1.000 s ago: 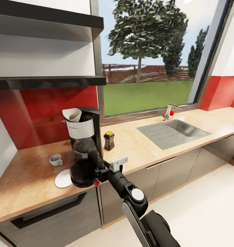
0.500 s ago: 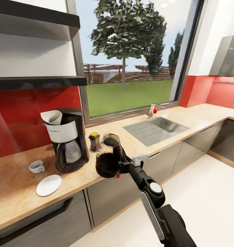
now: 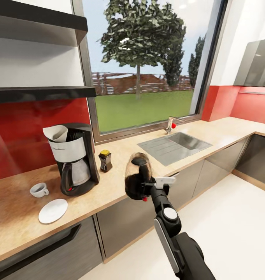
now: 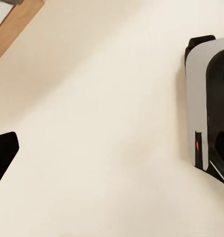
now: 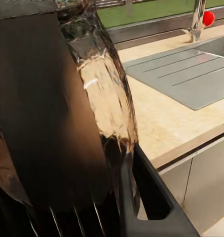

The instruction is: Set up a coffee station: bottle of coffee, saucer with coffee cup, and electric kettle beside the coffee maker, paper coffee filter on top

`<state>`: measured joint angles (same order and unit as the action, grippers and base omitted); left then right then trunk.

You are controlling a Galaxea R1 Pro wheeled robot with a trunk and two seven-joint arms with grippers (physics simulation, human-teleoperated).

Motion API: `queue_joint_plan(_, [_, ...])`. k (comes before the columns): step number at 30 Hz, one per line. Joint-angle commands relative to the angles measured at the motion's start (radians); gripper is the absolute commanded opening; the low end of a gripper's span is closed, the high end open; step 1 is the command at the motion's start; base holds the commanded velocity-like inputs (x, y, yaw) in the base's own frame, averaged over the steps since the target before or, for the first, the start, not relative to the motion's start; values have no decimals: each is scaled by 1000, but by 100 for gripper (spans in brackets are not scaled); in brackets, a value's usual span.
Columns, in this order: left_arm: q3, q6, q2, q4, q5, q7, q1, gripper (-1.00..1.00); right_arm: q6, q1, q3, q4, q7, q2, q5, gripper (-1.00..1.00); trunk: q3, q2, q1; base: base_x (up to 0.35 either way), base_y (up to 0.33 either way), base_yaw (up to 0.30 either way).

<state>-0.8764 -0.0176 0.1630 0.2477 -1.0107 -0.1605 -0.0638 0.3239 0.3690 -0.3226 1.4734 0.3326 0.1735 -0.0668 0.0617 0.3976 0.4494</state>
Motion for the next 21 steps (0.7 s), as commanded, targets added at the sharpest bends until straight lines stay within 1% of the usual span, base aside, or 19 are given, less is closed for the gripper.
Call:
queue_joint_plan(1, [-9, -8, -6, 1, -2, -6, -1, 100, 4, 1, -2, 1, 9, 1, -1, -100, 2, 2, 1, 0, 0, 0])
queue_joint_plan(5, [-11, -30, -28, 1, 20, -5, -1, 100, 4, 2, -2, -2, 9, 1, 7, -100, 2, 2, 1, 0, 0, 0])
queue_joint_plan(9, [-12, -53, -27, 1, 22, -5, -1, 100, 1, 2, -1, -26, 8, 1, 8, -100, 2, 2, 1, 0, 0, 0])
queue_joint_plan(11, [-12, -53, -27, 1, 22, -5, -1, 100, 0, 1, -2, -39, 8, 1, 8, -100, 2, 2, 1, 56, 0, 0])
queue_joint_plan(16, [-12, -53, -28, 1, 23, -5, -1, 100, 0, 1, -2, -77, 7, 1, 7, -100, 2, 2, 1, 285, 0, 0])
queue_joint_plan(21, [-10, -53, -28, 1, 23, -5, -1, 100, -2, 1, -3, -82, 6, 1, 7, -100, 2, 2, 1, 271, 0, 0])
